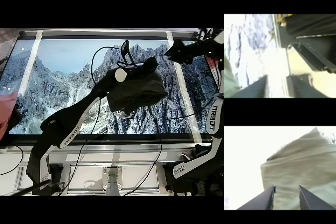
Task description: Fold the clothes and pants, and hang the long-sleeved shirts on hangers.
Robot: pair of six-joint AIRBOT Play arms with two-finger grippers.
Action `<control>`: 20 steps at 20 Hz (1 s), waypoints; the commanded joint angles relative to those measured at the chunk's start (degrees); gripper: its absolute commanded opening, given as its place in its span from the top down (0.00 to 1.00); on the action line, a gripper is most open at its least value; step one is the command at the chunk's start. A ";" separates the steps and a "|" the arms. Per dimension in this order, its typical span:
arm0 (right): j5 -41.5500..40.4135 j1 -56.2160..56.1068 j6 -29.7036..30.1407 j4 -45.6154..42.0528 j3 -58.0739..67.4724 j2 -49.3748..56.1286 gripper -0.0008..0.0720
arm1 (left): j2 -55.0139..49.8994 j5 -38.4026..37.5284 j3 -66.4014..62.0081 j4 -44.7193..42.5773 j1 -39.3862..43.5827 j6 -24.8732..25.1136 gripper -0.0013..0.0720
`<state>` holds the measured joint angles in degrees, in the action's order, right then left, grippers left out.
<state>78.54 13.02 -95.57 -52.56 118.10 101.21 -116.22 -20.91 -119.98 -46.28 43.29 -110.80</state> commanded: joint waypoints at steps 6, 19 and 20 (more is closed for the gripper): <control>0.31 3.85 2.25 3.08 -3.08 -0.17 0.97 | 3.65 -4.20 0.22 -1.31 -3.89 2.93 0.60; 0.68 17.99 13.40 22.16 -26.29 10.01 0.49 | 33.75 -37.44 7.65 -1.84 -23.30 24.72 0.94; 0.04 17.55 13.40 22.51 -27.34 10.73 0.27 | 35.58 -38.12 7.65 -1.84 -24.15 24.72 0.94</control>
<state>79.90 30.04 -83.09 -33.01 96.55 109.75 -87.39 -53.34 -114.06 -47.99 22.15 -88.01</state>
